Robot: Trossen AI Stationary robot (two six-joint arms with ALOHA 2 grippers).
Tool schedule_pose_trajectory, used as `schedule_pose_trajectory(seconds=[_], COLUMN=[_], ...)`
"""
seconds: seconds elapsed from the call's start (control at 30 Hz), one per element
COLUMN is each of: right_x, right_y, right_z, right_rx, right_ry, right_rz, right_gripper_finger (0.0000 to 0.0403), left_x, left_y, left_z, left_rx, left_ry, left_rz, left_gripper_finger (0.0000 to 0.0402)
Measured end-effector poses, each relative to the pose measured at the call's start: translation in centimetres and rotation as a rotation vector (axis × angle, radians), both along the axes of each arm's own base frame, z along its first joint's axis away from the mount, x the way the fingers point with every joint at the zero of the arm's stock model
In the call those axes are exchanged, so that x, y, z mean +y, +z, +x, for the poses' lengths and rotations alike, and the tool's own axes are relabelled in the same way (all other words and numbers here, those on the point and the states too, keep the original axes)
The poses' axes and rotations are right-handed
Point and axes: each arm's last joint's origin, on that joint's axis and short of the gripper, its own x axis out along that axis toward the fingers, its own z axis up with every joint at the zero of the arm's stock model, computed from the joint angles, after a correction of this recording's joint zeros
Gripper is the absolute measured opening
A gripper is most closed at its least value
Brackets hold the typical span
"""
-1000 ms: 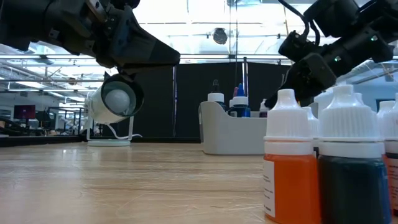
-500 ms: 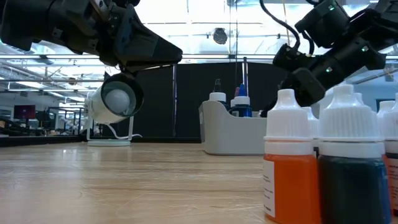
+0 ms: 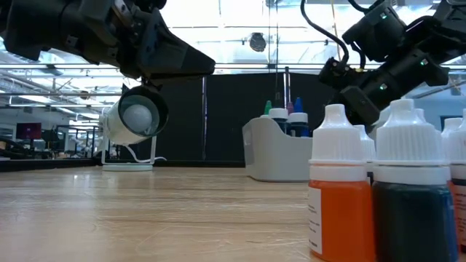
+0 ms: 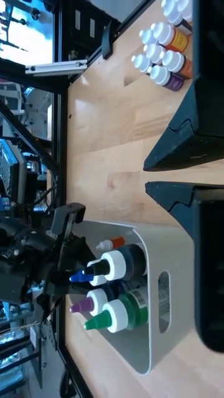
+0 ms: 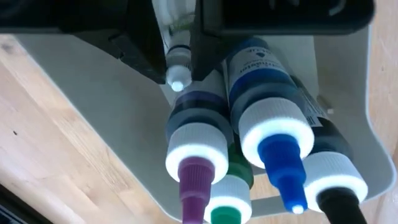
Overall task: Pick & Place food coloring
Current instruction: Put the small black food coloring bottle into the gray bin, then adjust the gray bin on the table
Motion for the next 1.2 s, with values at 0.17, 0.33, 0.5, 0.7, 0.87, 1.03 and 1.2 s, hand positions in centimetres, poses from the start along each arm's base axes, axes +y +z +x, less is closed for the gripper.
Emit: schedule_pose_trajectory(seconds=[0.17, 0.33, 0.5, 0.7, 0.87, 1.03, 1.2], right_x=[0.0, 0.0, -0.1, -0.3, 0.1, 0.9, 1.1], right_y=[0.0, 0.5, 1.5, 4.2, 6.5, 6.5, 5.2], right_z=[0.0, -0.1, -0.6, -1.6, -3.2, -5.7, -7.7], right_rx=[0.000, -0.018, -0.040, -0.086, 0.017, 0.147, 0.251], right_ry=[0.002, 0.010, 0.008, 0.000, -0.027, -0.120, -0.273], right_rz=[-0.002, -0.012, -0.023, -0.089, -0.115, -0.143, -0.166], right_gripper_finger=[0.0113, 0.0136, 0.0135, 0.0119, 0.0093, 0.0039, 0.0007], left_x=[0.0, 0.0, 0.0, 0.0, -0.3, -0.3, -0.2], left_y=[0.0, 0.0, 0.0, -0.1, -0.2, -0.2, -0.1], left_z=[0.0, 0.0, 0.0, 0.0, -0.1, -0.1, -0.1], left_rx=[0.000, 0.000, 0.001, 0.007, 0.027, 0.024, 0.018], left_ry=[0.000, 0.001, 0.001, -0.004, -0.082, -0.071, -0.034], left_rz=[-0.001, -0.009, -0.010, -0.033, -0.107, -0.100, -0.081], left_gripper_finger=[0.0047, 0.0047, 0.0047, 0.0047, 0.0047, 0.0047, 0.0047])
